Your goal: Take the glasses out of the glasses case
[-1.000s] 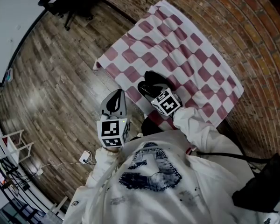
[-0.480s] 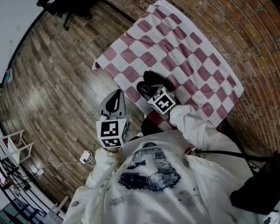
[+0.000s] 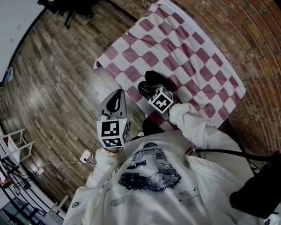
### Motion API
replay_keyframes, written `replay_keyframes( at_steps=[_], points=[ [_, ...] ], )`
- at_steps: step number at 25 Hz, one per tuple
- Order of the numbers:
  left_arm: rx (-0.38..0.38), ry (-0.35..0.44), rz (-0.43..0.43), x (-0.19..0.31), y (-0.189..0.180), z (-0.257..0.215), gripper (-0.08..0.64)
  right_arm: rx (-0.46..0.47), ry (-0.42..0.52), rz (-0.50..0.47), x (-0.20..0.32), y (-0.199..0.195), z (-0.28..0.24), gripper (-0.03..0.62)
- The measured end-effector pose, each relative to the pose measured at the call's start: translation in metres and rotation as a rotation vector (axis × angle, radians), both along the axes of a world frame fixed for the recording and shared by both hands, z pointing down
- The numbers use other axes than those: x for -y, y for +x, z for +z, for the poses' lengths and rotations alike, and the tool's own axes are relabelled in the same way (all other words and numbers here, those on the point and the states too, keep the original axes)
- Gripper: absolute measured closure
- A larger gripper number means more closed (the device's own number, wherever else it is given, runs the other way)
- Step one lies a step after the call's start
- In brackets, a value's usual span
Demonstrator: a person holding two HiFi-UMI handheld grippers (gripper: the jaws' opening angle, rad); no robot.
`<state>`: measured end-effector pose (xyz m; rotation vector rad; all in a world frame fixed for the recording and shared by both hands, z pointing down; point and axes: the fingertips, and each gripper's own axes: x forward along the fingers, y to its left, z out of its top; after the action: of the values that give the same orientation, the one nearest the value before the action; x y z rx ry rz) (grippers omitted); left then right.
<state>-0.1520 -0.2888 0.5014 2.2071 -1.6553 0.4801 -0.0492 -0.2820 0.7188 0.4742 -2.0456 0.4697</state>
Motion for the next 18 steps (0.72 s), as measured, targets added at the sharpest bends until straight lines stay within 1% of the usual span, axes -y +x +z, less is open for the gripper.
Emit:
replay_keyframes(
  at_steps=[5, 9, 18],
  points=[
    [-0.002, -0.002, -0.003, 0.0003, -0.0020, 0.0008, 0.551, -0.020, 0.012, -0.019, 0.0002, -0.0024, 0.0008, 0.471],
    [-0.001, -0.002, -0.002, 0.0013, -0.0009, 0.0009, 0.551, -0.049, 0.042, -0.035, -0.0007, -0.0025, 0.0012, 0.499],
    [-0.003, 0.000, -0.006, -0.0004, -0.0030, 0.0007, 0.551, -0.066, 0.057, -0.022, -0.0004, -0.0021, 0.0009, 0.520]
  ],
)
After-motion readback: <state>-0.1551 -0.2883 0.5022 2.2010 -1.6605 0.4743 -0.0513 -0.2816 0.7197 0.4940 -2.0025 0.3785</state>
